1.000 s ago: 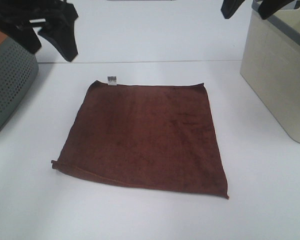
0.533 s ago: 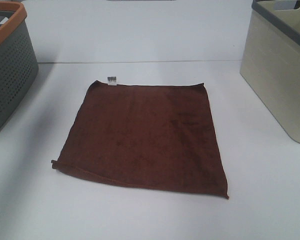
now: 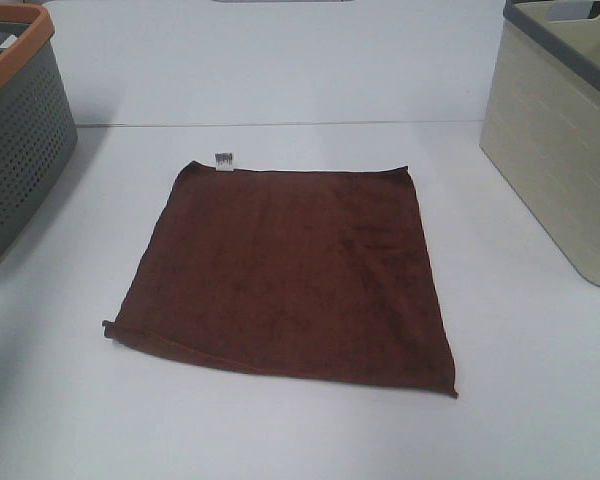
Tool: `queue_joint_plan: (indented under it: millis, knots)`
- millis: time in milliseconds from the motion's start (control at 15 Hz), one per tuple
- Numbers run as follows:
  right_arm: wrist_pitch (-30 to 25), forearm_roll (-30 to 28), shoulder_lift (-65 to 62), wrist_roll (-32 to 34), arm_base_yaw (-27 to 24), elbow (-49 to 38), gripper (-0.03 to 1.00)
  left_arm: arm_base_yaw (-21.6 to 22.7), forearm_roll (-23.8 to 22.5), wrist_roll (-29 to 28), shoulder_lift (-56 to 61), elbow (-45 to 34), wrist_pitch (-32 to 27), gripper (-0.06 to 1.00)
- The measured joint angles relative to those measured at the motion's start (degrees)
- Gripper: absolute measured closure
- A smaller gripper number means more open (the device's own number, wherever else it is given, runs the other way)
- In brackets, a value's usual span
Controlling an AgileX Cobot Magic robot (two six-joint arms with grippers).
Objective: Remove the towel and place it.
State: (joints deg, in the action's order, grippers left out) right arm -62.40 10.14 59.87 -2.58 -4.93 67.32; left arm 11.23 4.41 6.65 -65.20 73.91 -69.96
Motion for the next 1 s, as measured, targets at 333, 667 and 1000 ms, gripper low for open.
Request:
queue_joint_plan:
  millis: [333,667,1000]
  knots:
    - [-0.1,-1.8,-24.6,-0.1,0.0,-20.4,0.34,0.0,-2.2,0.0,16.4,-12.0,-0.1,0.20]
    - [-0.1,-8.4,-36.0,-0.5,0.0,-26.7,0.34,-7.1,-13.2,-0.7,30.8,-22.5,0.7,0.20]
    - [0.3,-1.5,-43.0,-7.8,0.0,-33.1,0.34,-8.0,-14.3,-2.4,49.0,-33.5,4.5,0.20]
